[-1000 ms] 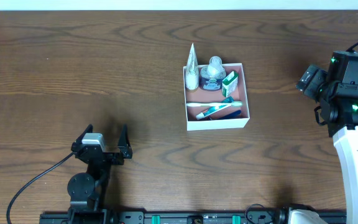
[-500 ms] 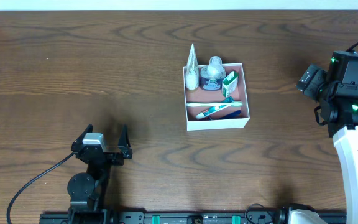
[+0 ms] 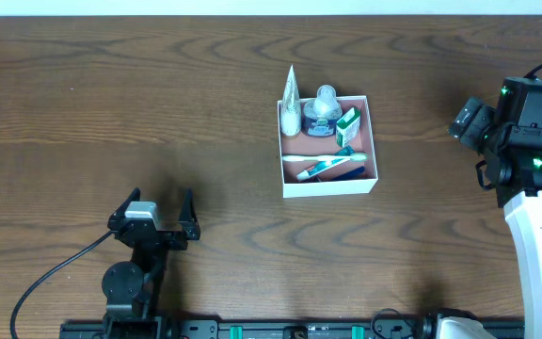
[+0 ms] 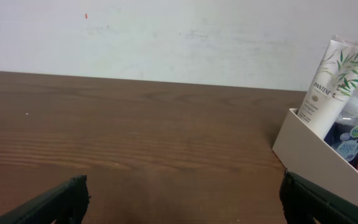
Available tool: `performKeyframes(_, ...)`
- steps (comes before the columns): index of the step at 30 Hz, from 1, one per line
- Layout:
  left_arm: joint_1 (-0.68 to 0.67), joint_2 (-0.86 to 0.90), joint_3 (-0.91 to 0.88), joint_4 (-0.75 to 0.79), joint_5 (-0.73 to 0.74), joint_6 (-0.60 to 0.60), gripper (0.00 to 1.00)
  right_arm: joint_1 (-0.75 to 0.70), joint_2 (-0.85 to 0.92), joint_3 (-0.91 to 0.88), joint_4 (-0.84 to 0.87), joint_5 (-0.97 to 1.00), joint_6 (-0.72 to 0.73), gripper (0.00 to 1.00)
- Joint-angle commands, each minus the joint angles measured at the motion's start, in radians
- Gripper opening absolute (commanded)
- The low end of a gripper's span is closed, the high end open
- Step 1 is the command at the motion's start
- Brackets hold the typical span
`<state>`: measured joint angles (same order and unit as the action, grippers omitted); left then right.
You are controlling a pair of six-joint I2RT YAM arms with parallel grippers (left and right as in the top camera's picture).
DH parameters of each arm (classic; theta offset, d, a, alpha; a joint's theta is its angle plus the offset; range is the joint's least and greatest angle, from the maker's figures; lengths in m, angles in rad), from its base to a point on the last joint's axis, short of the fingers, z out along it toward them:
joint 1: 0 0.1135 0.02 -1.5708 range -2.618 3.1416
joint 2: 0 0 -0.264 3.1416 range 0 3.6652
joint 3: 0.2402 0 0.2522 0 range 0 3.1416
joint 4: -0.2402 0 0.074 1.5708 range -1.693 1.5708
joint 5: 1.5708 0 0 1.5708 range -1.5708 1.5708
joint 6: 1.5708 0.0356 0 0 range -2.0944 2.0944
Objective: Pack container
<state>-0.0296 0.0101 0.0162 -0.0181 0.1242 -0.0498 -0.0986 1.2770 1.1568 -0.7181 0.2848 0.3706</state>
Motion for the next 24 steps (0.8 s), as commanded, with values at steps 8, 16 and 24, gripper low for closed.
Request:
performKeyframes(8,0.005,-0.006,-0.012,-0.041,0.022,0.016,0.98,0.041,-0.201,0.007,-0.032,0.011,-0.012,0.99)
performKeyframes(16,0.005,-0.006,-0.012,-0.041,0.022,0.016,0.98,0.093,-0.463,-0.009,-0.034,0.011,-0.012,0.99)
performKeyframes(24,0.005,-0.006,-0.012,-0.041,0.022,0.016,0.98,0.092,-0.751,-0.229,-0.032,0.011,-0.012,0.99)
